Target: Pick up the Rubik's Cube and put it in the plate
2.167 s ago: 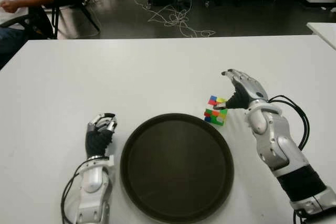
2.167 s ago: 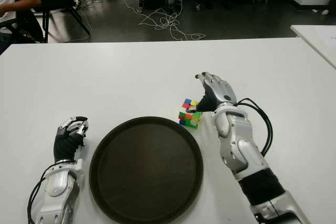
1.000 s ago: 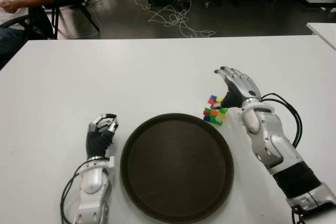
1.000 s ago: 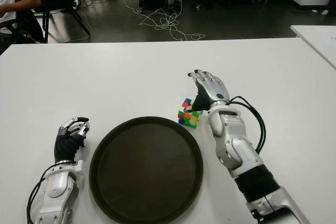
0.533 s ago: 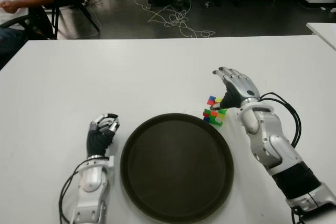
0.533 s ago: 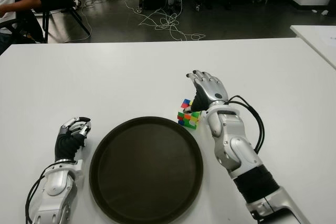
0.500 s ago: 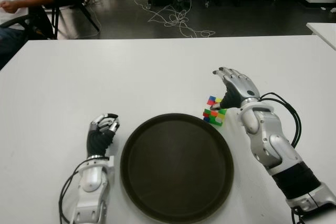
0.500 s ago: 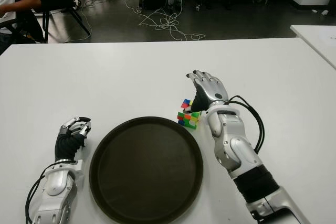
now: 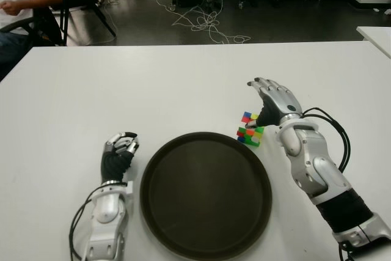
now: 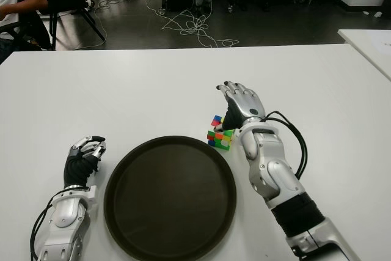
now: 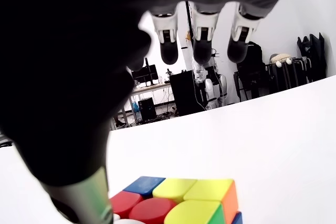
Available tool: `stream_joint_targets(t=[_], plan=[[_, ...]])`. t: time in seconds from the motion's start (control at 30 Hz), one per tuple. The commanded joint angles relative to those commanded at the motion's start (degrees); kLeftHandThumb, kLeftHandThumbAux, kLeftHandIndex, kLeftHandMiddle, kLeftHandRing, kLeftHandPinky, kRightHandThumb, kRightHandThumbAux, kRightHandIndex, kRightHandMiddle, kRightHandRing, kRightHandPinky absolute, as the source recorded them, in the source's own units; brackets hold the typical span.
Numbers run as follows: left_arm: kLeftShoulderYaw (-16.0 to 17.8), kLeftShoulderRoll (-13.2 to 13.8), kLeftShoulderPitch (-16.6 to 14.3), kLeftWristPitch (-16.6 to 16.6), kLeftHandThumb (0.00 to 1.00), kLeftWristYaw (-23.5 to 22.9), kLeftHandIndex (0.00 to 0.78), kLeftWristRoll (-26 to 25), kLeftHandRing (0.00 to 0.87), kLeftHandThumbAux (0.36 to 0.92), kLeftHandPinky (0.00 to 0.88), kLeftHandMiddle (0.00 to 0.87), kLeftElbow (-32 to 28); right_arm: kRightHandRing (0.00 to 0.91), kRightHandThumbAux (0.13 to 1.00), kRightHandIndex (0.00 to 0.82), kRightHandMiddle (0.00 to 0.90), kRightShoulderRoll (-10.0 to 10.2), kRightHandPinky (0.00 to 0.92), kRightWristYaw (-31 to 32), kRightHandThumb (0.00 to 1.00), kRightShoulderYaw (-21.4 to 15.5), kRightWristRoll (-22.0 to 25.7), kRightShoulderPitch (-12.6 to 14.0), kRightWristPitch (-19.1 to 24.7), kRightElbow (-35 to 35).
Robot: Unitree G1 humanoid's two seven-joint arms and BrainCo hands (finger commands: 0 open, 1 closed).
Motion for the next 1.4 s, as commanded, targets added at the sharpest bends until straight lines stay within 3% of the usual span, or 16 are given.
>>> stream_joint_targets(t=[0.6, 0.9, 1.4], plan=[[0.26, -0.52, 0.03, 2.46, 0.712, 0.67, 0.444, -0.46, 0.835, 0.703, 0.839, 0.814, -1.31, 0.047, 0.809, 0.052, 0.042, 0.42, 0.047, -0.96, 0.0, -1.11, 0.95, 0.28, -0.15, 0.29], [0.78, -1.02, -0.15, 2.39, 0.712, 1.65, 0.445, -0.58, 0.832, 0.703, 0.833, 0.805, -0.75, 0.054, 0.749, 0.048, 0.038, 0.31, 0.047, -2.89, 0.0, -2.19, 2.45, -0.63, -2.02, 4.52], [0.63, -0.36, -0.1, 1.68, 0.711, 0.32, 0.444, -0.96, 0.834, 0.705, 0.83, 0.813, -0.51, 0.074, 0.82, 0.057, 0.056, 0.26, 0.085, -6.53, 0.0, -1.56, 1.38, -3.17, -3.4, 10.77]])
